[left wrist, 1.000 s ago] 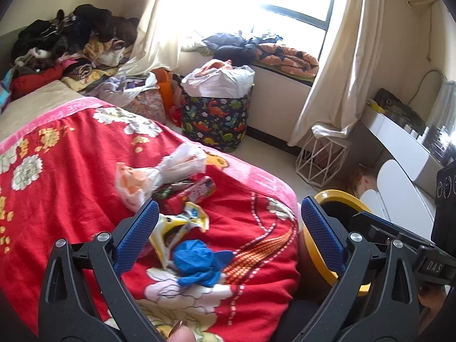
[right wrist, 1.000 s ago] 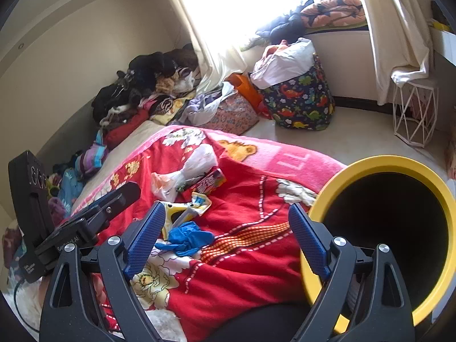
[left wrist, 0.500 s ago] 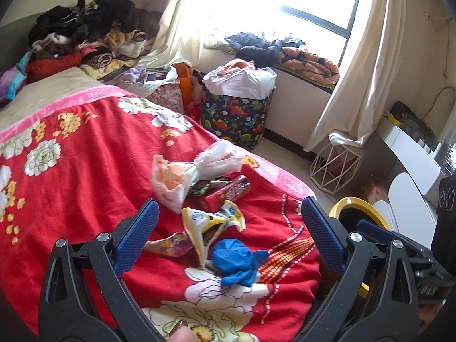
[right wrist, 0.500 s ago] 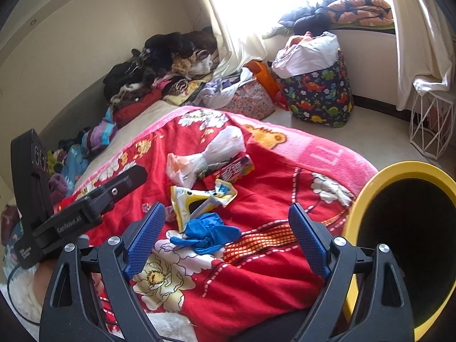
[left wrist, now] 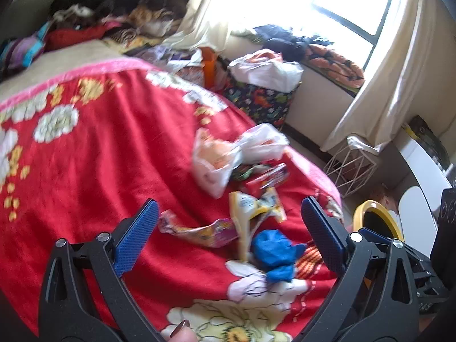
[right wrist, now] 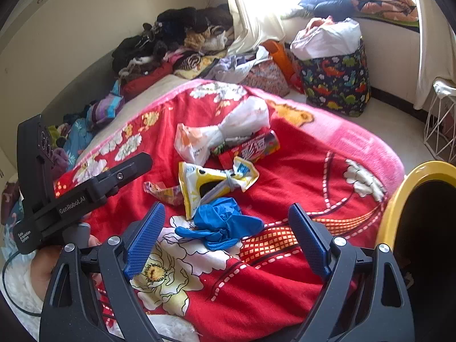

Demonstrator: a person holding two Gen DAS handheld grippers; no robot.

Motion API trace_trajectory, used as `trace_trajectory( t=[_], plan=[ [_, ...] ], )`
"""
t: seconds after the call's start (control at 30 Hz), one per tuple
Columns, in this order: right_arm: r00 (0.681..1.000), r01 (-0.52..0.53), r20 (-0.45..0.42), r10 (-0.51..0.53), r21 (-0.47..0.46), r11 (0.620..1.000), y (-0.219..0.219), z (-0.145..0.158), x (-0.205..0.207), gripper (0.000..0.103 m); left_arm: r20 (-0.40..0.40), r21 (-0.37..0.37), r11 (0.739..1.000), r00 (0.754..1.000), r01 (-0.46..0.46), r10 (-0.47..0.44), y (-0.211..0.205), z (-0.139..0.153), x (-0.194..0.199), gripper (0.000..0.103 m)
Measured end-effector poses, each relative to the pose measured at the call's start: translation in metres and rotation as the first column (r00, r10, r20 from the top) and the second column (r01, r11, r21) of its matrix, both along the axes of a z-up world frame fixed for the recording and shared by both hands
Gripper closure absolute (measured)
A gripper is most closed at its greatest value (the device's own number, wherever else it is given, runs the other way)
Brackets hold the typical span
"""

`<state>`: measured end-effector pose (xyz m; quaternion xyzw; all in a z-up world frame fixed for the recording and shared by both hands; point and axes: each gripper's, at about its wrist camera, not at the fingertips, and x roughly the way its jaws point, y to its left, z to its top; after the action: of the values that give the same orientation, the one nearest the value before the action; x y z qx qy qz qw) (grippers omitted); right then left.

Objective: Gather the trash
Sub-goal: 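Grasp the blue glove with the right tool while the left tool grasps a small silver wrapper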

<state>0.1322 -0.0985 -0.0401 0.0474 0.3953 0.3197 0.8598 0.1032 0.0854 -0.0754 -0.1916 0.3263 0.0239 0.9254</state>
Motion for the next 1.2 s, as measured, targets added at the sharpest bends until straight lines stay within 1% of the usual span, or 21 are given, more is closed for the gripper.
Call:
trace_trajectory(
  t=[0.03,0.17,0.23,0.3,0.37,0.47,0.5,0.53,0.57,0.6,0.63,0.67,0.7,0.73,0.8,0.83,0.9,0.97,1.07,1.2],
  plan=[
    [1.0,-0.004,-0.007,0.004,-0.003,1.0,0.002,-0.003,0.002,0.018,-0.014,-0.014,1.0,1.0,-0.012,0.012,0.005,-0.005,0.001,0.012],
    [0.999,-0.022,-0.045,0.02,-0.033,0.999,0.014,-0.019,0.011,0.018,-0.075,-0.061,0.997,0.996,-0.056,0.052,0.018,-0.024,0.003,0.025],
    [0.997,-0.035,-0.067,0.032,-0.049,0.998,0.021,-0.028,0.016,0.018,-0.1,-0.097,0.993,0.993,-0.069,0.06,0.023,-0.033,0.003,0.028],
    [0.996,-0.045,-0.083,0.04,-0.06,0.997,0.027,-0.036,0.021,0.018,-0.12,-0.126,0.989,0.991,-0.082,0.067,0.026,-0.041,0.003,0.041],
    [0.994,-0.058,-0.101,0.05,-0.069,0.996,0.034,-0.044,0.025,0.018,-0.137,-0.155,0.983,0.988,-0.096,0.075,0.029,-0.047,0.003,0.044],
    [0.987,-0.087,-0.141,0.077,-0.061,0.994,0.043,-0.057,0.031,0.022,-0.151,-0.205,0.971,0.985,-0.119,0.088,0.034,-0.054,0.006,0.051],
    [0.984,-0.097,-0.156,0.087,-0.059,0.994,0.046,-0.062,0.032,0.025,-0.153,-0.222,0.967,0.984,-0.125,0.092,0.036,-0.056,0.006,0.053],
    [0.981,-0.108,-0.171,0.096,-0.059,0.992,0.049,-0.066,0.033,0.032,-0.153,-0.237,0.963,0.984,-0.131,0.097,0.037,-0.056,0.006,0.053],
    [0.977,-0.121,-0.185,0.108,-0.063,0.991,0.051,-0.071,0.033,0.035,-0.153,-0.25,0.959,0.983,-0.135,0.099,0.037,-0.057,0.007,0.053],
    [0.977,-0.13,-0.181,0.116,-0.07,0.989,0.053,-0.074,0.031,0.04,-0.156,-0.254,0.957,0.983,-0.138,0.1,0.038,-0.058,0.008,0.055],
    [0.977,-0.138,-0.171,0.124,-0.072,0.988,0.054,-0.074,0.029,0.047,-0.156,-0.254,0.957,0.982,-0.139,0.101,0.038,-0.058,0.008,0.056],
    [0.976,-0.153,-0.166,0.141,-0.062,0.986,0.054,-0.074,0.026,0.051,-0.157,-0.252,0.958,0.982,-0.139,0.101,0.036,-0.058,0.01,0.06],
    [0.975,-0.158,-0.167,0.147,-0.055,0.986,0.054,-0.074,0.025,0.059,-0.158,-0.248,0.959,0.982,-0.138,0.101,0.036,-0.058,0.011,0.064],
    [0.974,-0.16,-0.17,0.15,-0.044,0.986,0.051,-0.073,0.023,0.066,-0.159,-0.245,0.96,0.982,-0.138,0.101,0.036,-0.059,0.011,0.067],
    [0.973,-0.158,-0.177,0.151,-0.026,0.987,0.046,-0.071,0.021,0.072,-0.163,-0.246,0.959,0.981,-0.14,0.101,0.035,-0.06,0.012,0.074],
    [0.972,-0.157,-0.179,0.152,-0.019,0.987,0.045,-0.069,0.019,0.074,-0.164,-0.245,0.959,0.981,-0.14,0.102,0.035,-0.061,0.012,0.076],
    [0.972,-0.157,-0.18,0.154,-0.007,0.988,0.041,-0.067,0.016,0.077,-0.164,-0.242,0.96,0.981,-0.139,0.101,0.035,-0.062,0.012,0.085],
    [0.972,-0.153,-0.178,0.152,0.003,0.988,0.037,-0.065,0.011,0.079,-0.165,-0.244,0.961,0.982,-0.132,0.093,0.034,-0.062,0.011,0.091],
    [0.974,-0.151,-0.172,0.151,0.016,0.988,0.033,-0.06,0.004,0.081,-0.159,-0.244,0.962,0.983,-0.126,0.089,0.033,-0.06,0.01,0.096],
    [0.975,-0.153,-0.157,0.155,0.028,0.988,0.028,-0.053,-0.006,0.081,-0.134,-0.234,0.966,0.988,-0.108,0.078,0.031,-0.05,0.004,0.098]
  ],
)
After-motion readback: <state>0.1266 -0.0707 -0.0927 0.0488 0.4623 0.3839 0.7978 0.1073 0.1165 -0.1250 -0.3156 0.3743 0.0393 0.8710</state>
